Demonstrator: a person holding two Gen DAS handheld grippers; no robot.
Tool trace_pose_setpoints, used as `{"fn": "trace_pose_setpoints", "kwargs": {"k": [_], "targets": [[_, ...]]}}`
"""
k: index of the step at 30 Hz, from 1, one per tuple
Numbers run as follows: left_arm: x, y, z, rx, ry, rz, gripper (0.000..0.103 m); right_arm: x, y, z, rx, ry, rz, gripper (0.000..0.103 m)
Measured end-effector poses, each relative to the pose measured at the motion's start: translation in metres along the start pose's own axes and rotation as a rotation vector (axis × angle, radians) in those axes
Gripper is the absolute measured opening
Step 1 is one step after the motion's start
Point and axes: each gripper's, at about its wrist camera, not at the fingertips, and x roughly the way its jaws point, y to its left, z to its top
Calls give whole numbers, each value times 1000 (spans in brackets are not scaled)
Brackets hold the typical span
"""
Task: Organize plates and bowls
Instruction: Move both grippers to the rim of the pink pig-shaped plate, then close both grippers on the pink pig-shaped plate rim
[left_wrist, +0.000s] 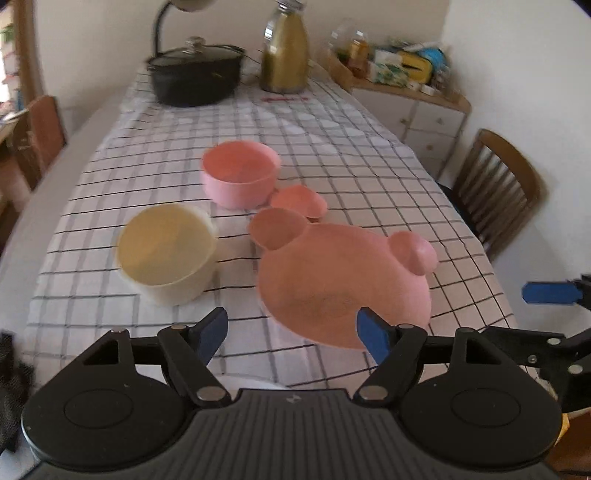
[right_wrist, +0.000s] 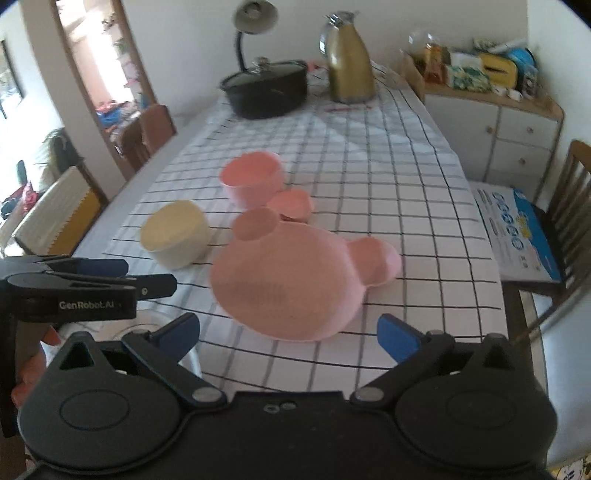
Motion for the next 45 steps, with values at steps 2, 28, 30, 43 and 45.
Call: {"fn": "trace_pose_setpoints", "kwargs": {"k": [2,28,30,43,45], "targets": [[12,-2,5,15,11,19,77,8,-3,1,-28,-1,-13,102],[108,8,41,-57,114,27,41,112,-54,14,87,193,-13,65],[111,12,43,-75,121,22,35,115,-57,15,92,202,-12,53],[121,14,62,-42,137,75,26,122,-66,17,112,225,4,37],[127,14,61,-46,162,89,26,122,-67,17,115,224,7,37]]}}
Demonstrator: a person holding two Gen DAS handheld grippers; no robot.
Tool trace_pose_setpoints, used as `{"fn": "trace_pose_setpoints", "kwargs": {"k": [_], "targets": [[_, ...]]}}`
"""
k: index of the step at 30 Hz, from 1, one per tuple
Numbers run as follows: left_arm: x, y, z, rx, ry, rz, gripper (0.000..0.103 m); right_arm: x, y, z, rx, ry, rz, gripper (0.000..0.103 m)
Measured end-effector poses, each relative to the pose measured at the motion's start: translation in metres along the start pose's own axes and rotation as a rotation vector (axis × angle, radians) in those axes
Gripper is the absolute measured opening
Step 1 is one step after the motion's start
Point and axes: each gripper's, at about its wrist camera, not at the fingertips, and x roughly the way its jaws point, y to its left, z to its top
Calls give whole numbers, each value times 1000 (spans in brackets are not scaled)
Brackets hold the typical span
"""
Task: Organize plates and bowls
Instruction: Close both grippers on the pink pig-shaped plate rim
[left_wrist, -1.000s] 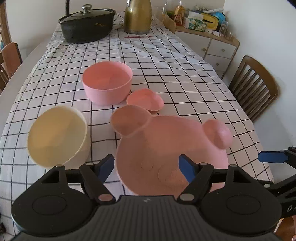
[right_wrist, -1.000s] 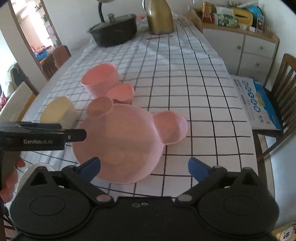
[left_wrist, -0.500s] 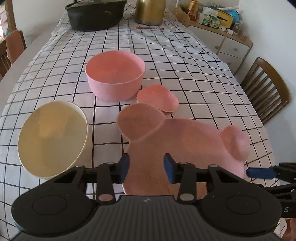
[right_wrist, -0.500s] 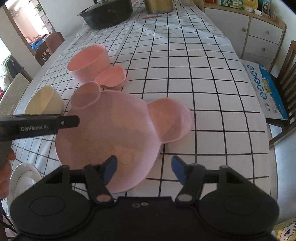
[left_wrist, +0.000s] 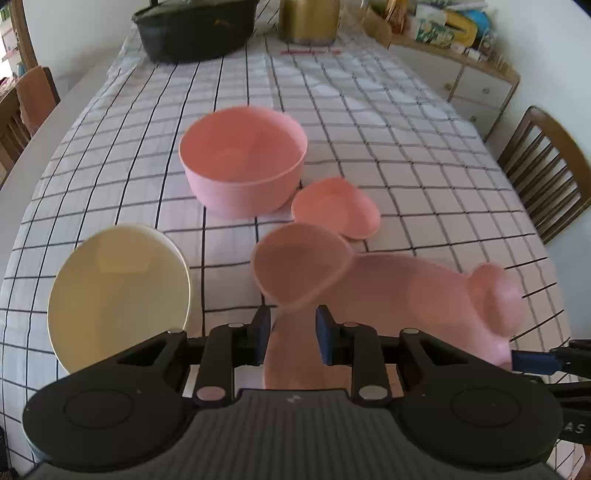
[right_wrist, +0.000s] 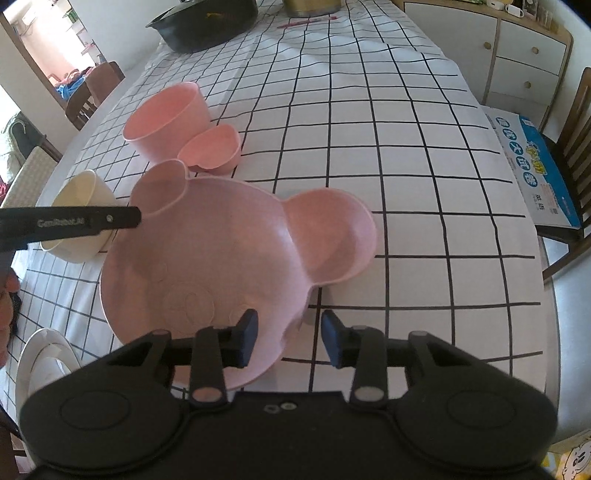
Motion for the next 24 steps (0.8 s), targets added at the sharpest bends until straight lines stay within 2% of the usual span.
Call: {"fn": "trace_pose_setpoints", "kwargs": {"k": [5,7,15,24], "targets": [[10,5,-1,-28,44,4,26,2,-5,2,20,5,4,30],[12,7,-1,-41,52,2,21,3,-6,2,26,5,5,26],[11,9,-3,-68,55,14,15,4,-7,1,40,10,21,10],[6,4,-10,-45,53,11,14,-1,-6,-2,6,15,2,9]]}}
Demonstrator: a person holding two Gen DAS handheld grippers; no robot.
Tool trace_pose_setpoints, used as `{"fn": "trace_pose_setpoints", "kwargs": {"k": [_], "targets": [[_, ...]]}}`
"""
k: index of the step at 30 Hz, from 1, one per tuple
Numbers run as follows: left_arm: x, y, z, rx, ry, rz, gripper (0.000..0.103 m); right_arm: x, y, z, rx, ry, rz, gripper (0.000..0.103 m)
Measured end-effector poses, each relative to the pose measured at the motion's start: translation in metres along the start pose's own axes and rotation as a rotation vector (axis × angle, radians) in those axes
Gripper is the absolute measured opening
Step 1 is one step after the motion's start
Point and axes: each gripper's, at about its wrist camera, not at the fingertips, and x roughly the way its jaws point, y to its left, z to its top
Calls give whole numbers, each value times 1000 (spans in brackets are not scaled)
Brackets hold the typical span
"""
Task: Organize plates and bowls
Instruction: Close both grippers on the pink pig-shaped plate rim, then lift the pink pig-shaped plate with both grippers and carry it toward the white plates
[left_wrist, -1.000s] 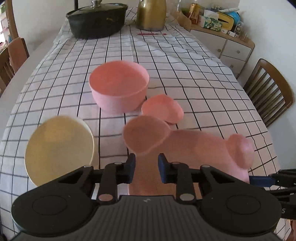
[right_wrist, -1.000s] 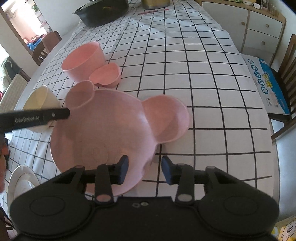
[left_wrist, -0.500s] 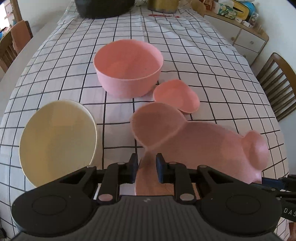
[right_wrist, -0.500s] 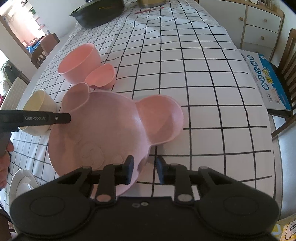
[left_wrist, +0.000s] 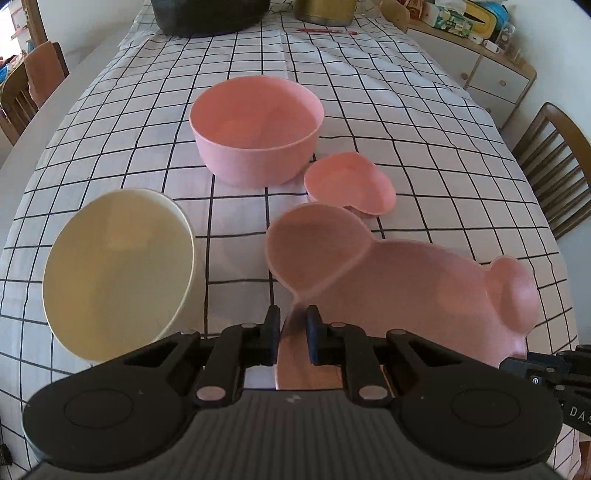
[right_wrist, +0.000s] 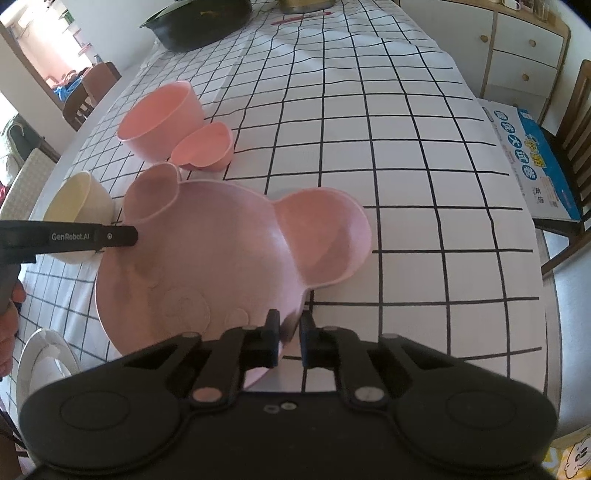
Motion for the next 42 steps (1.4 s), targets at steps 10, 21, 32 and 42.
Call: {"fn": "trace_pose_setpoints", "kwargs": {"k": [10,21,32,42], "targets": [[-14,-4,-12,19,-15,-22,14,-18,3,-10,-22,-27,-21,9],[-40,-1,-26,22,-43,-46,14,-43,17,-26,-45,-63,-26,9],[-75,12,-46,29,-75,-48,14,-67,39,-46,-42,-86,-11,9],[-100,35,-73,21,-86,-41,14,-78,65,-67,-52,-83,17,9]]}}
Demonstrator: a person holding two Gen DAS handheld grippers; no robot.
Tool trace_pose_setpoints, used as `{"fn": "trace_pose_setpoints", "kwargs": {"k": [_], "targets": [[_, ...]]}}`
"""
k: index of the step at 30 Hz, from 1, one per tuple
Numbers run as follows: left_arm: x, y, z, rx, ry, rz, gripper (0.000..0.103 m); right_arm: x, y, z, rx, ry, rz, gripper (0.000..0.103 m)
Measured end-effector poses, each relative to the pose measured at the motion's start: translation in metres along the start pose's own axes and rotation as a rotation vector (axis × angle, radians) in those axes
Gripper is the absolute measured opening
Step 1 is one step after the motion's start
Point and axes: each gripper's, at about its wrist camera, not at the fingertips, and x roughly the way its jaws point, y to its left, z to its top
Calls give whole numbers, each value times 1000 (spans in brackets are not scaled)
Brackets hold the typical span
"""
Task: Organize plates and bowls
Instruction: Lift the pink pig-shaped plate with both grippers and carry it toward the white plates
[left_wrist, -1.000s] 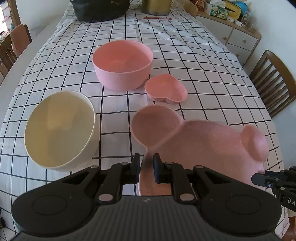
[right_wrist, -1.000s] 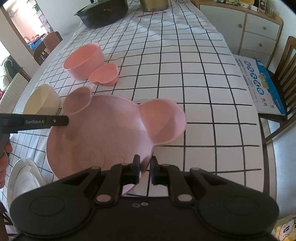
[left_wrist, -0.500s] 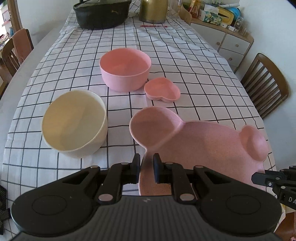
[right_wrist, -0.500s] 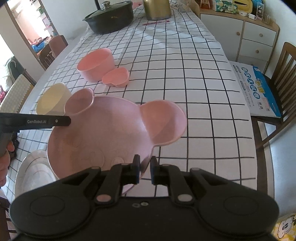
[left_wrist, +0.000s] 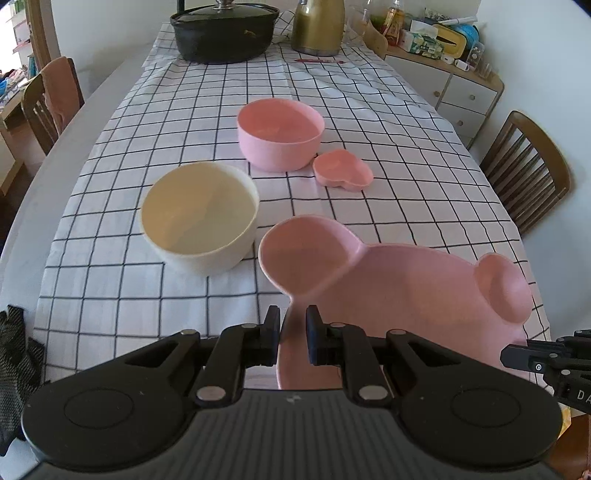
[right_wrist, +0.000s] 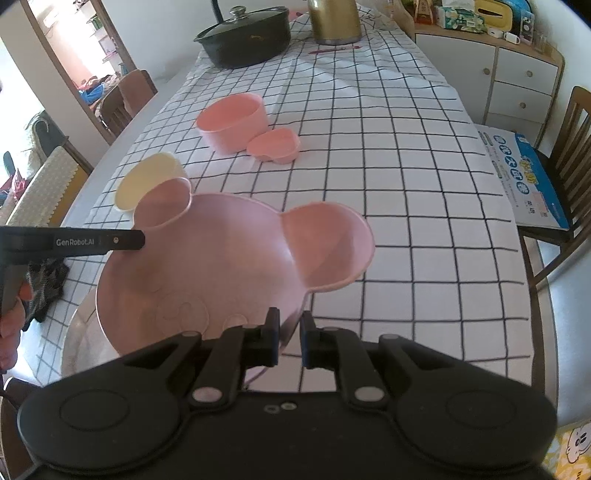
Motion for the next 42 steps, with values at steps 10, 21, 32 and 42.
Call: {"fn": "trace_pose_setpoints", "kwargs": {"k": [10,21,32,42], "targets": [[-21,24,-24,-22,-3,18,14,-4,32,-17,-31,6,14,10],[-36,59,-47,-59,-1,45,14,3,63,-27,-60,32,55,10],[-34,94,-62,-116,4,83,14,26,95,-32,-118,66,82,10],[-27,103,-65,-126,17,84,14,36,103,-36,-139,97,82,10]]}}
